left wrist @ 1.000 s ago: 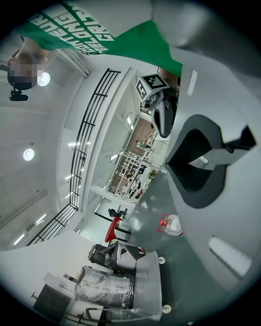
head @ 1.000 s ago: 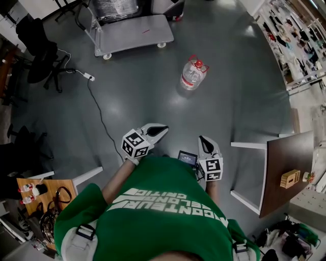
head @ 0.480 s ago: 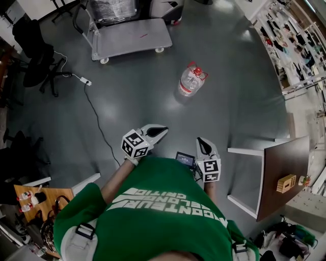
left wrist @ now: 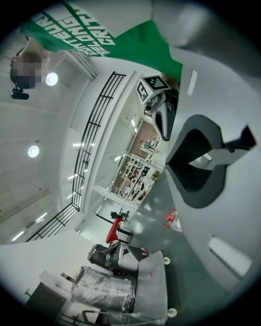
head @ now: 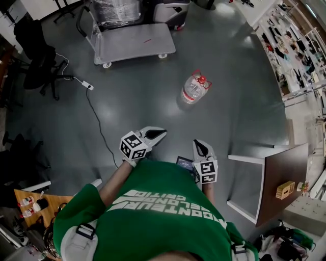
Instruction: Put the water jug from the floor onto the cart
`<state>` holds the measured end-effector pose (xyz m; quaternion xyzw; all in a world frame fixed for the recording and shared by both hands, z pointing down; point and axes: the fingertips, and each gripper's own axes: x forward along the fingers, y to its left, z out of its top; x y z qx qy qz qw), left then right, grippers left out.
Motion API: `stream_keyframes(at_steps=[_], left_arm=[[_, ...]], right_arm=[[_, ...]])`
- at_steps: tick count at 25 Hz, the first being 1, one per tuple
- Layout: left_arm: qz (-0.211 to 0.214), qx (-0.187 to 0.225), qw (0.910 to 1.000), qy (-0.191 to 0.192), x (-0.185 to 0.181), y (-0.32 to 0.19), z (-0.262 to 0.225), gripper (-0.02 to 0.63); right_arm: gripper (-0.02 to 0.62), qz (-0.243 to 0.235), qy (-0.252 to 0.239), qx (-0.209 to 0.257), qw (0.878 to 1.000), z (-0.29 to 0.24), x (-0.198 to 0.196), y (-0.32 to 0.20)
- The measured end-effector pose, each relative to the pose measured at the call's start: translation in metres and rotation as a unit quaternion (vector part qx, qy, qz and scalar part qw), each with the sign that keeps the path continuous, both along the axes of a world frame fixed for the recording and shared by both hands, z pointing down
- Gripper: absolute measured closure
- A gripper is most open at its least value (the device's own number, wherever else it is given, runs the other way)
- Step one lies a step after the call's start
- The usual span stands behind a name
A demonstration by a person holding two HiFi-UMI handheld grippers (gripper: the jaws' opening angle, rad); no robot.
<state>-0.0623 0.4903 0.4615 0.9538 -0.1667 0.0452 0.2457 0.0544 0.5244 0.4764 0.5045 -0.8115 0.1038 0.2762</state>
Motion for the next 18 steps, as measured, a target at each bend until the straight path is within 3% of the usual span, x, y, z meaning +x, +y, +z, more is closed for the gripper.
stream_keyframes(at_steps=[9, 15, 18], left_arm=[[0.028, -0.007, 0.9996, 0.005, -0.023, -0.012, 0.008, 0.598], [0.028, -0.014, 0.9995, 0.001, -0.023, -0.027, 0.011, 0.598], [0.027, -0.019, 0.9994, -0.007, -0.016, -0.036, 0.016, 0.598]], right_arm=[[0.603, 0.008, 0.003, -0.030, 0.999, 0.021, -0.028, -0.002], [0.603, 0.034, -0.052, -0.034, 0.998, 0.017, -0.020, -0.019], [0.603, 0.045, -0.089, -0.060, 0.993, 0.023, -0.011, -0.030]])
